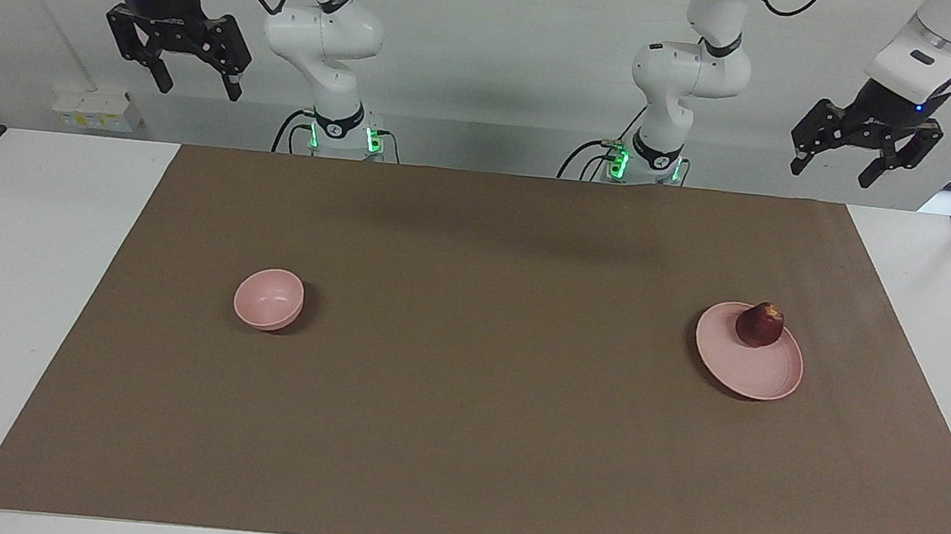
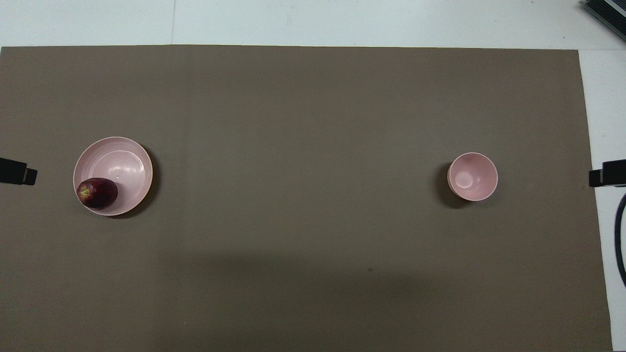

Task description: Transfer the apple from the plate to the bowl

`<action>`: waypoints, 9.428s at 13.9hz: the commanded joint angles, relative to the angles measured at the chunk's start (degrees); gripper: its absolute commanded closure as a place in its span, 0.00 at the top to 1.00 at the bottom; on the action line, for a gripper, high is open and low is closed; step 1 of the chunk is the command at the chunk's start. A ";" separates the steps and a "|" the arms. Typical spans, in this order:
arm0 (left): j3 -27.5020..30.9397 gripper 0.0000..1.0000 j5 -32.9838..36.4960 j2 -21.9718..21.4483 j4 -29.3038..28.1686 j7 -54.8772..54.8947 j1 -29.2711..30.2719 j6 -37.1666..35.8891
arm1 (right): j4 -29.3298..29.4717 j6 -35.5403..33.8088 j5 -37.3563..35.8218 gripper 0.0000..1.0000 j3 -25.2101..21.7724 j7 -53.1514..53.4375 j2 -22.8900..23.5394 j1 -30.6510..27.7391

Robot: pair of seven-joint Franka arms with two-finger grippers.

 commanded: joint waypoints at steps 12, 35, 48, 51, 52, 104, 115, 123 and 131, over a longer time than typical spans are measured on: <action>0.66 1.00 0.01 -4.32 -13.73 4.26 1.85 12.20 | -1.03 -0.45 -0.43 1.00 0.27 -1.42 -1.10 -0.54; 0.66 1.00 -9.65 6.32 -43.01 13.41 10.74 53.52 | -1.03 -0.45 -0.43 1.00 0.27 -1.42 -1.10 -0.54; 0.66 0.87 -11.42 6.75 -46.53 14.64 10.30 57.93 | -1.03 -0.45 -0.43 1.00 0.27 -1.42 -1.10 -0.54; 0.66 0.67 -11.42 6.58 -46.62 14.73 10.39 57.22 | -1.03 -0.45 -0.43 1.00 0.27 -1.42 -1.10 -0.54; 0.66 0.53 -11.42 6.58 -46.71 14.73 10.30 57.13 | -1.03 -0.45 -0.43 1.00 0.27 -1.42 -1.10 -0.54; -33.62 0.00 -81.11 -0.28 -34.15 11.30 8.63 70.30 | -11.85 50.25 60.13 1.00 0.80 53.16 20.96 22.66; -33.79 0.00 -81.20 0.07 -34.14 11.13 5.29 73.66 | -6.40 48.42 55.81 1.00 0.80 52.11 23.68 22.23; -33.79 0.00 -81.20 -0.01 -34.14 10.69 4.15 73.75 | -6.84 47.80 55.03 0.94 0.88 51.76 23.42 24.69; -33.79 0.05 -81.20 -0.01 -34.14 9.99 4.15 73.83 | -6.66 41.74 59.24 0.00 0.88 47.80 23.25 21.17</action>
